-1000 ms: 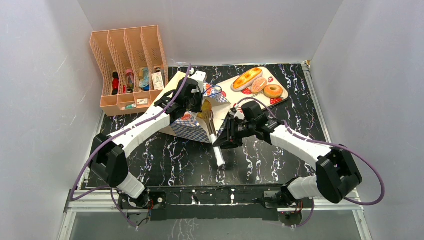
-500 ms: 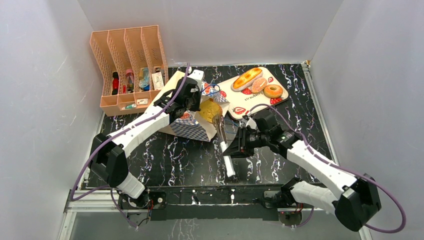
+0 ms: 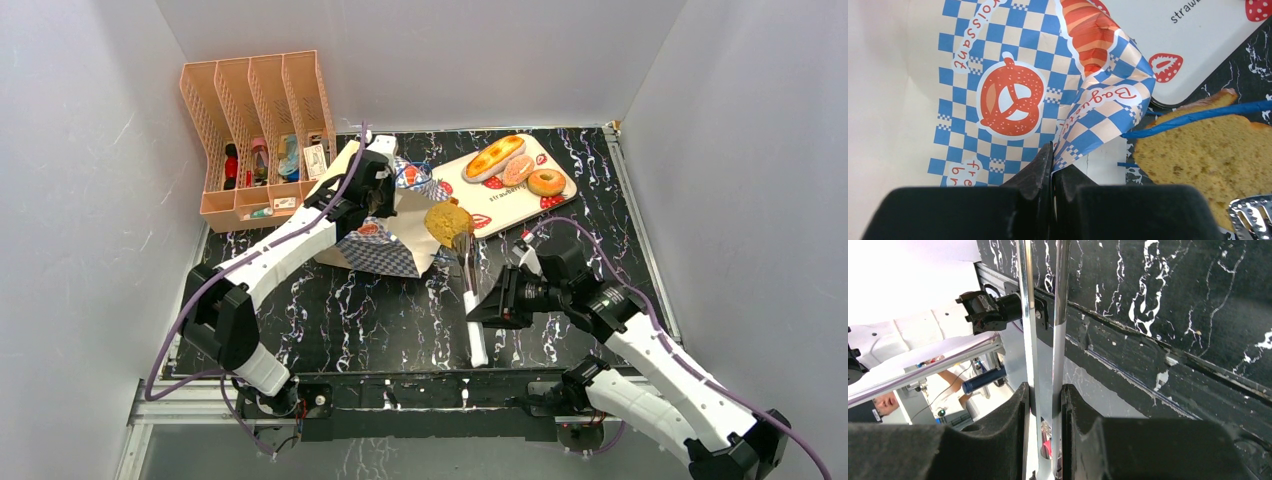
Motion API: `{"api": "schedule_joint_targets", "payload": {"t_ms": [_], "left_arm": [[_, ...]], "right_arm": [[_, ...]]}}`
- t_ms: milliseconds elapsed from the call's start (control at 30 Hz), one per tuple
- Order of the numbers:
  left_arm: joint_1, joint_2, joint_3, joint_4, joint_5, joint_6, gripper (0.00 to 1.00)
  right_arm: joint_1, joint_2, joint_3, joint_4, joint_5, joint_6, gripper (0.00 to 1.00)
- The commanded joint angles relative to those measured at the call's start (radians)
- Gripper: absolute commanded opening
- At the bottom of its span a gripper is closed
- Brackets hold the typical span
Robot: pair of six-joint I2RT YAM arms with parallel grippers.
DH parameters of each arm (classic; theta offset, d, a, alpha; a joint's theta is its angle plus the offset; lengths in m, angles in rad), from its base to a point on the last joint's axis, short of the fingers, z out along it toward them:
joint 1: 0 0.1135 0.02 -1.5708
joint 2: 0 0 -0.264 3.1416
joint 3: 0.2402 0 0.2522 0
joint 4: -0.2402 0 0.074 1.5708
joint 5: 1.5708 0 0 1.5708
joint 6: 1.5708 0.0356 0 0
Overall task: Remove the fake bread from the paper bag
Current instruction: Take out the fake bread from the paper bag.
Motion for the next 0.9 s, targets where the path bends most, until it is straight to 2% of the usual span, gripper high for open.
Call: {"api": "schedule_joint_targets", "payload": {"t_ms": [0, 300, 500, 700, 867], "left_arm": [[0.046, -0.036, -0.017, -0.017, -0.010, -0.036, 0.00], [0.066, -0.092, -0.068, -0.042, 0.005, -0.062, 0.00], [0.070, -0.132, -0.103, -0.036, 0.011, -0.066, 0.00], [0.074, -0.165, -0.120, -0.026, 0.031, -0.053, 0.00], [0.075, -0.194, -0.118, -0.038, 0.036, -0.040, 0.00]], "right_arm": [[-0.001, -0.078, 0.018, -0.025, 0.054, 0.037, 0.00], [-0.002, -0.161, 0.065, -0.077, 0.180, 0.098, 0.00], [-0.002, -0.142, 0.110, -0.076, 0.270, 0.120, 0.00], [-0.002, -0.084, 0.122, -0.001, 0.351, 0.144, 0.00], [-0.005, 0.023, 0.105, 0.130, 0.406, 0.155, 0.00]]}}
